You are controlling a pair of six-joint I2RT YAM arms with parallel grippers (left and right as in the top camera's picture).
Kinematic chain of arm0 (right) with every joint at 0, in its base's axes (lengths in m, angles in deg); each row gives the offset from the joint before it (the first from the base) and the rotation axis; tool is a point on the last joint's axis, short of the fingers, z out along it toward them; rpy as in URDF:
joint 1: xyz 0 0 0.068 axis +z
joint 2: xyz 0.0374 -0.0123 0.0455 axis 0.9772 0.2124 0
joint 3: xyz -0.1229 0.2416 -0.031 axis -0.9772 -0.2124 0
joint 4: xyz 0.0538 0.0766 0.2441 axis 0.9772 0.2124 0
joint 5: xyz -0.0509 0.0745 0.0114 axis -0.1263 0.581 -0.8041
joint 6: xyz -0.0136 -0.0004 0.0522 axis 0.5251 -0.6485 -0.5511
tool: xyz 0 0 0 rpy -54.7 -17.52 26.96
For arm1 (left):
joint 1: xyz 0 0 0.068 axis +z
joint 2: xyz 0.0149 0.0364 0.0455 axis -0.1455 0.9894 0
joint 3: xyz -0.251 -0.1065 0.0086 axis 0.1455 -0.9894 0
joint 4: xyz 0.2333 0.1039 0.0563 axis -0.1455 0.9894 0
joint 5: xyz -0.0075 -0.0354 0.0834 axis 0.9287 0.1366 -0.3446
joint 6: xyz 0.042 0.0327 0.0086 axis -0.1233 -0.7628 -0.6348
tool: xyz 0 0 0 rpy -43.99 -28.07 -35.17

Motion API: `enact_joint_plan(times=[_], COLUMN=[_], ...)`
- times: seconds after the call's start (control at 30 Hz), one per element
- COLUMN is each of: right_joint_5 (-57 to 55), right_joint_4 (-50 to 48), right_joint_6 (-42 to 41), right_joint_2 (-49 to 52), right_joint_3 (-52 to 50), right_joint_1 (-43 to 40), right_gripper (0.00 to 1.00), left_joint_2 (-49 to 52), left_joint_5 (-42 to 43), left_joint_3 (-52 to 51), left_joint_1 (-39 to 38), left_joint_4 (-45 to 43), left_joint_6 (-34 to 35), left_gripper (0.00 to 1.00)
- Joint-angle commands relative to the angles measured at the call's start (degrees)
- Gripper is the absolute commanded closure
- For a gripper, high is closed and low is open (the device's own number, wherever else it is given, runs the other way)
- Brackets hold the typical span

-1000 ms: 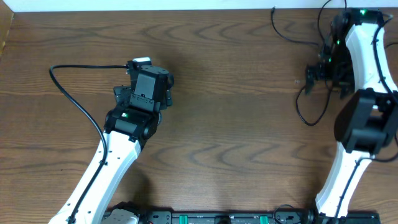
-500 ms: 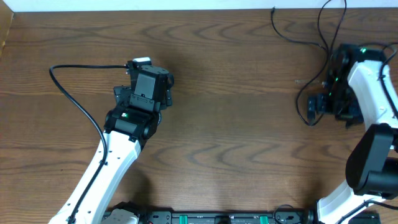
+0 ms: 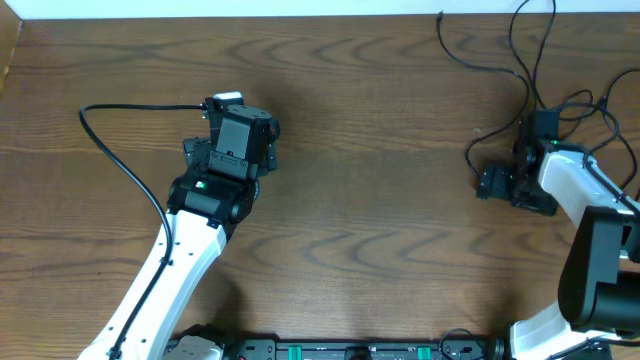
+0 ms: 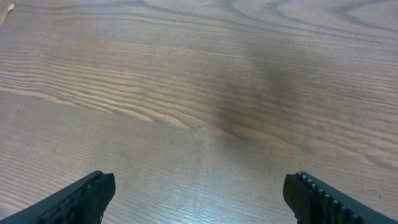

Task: Untangle cables
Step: 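Open the right gripper and release the black cable, then raise the right gripper toward the top right corner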

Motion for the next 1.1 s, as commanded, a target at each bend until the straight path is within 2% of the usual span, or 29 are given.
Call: enact_joint_plan(times=[0.0,0.43,0.7,0.93,1.07], right_joint_5=[-2.9,-1.4,-1.4,-1.1,2.0], right_joint_4=[-2.7,-15.1,-17.8,-23.0,-31.6], right_joint_6=[0.4,0.2,0.2,0.2,0.1], right_joint_2=[3.9,3.9,5.5,11.0,17.3], right_joint_3=[-4.7,-6.8,-6.8,-6.8,-6.8], right_joint_1=[0.2,0.2,0.2,0.2,0.2], right_gripper=[0.01,0.01,0.01,0.01,0.01], left_joint_2=[0.3,0.3,0.3,0.3,0.3], left_joint_5=[-1.4,-1.4,-1.4,-1.4,-1.4], left_joint_3=[0.5,0.5,0.5,0.5,0.5], left_joint_1=[0.0,0.0,0.0,0.0,0.0], left_joint_4=[0.1,0.1,0.1,0.1,0.1], left_joint_6=[-0.3,-0.3,-0.3,-0.3,-0.3], left_gripper=[0.08,0.09,0.08,0.08,0.09])
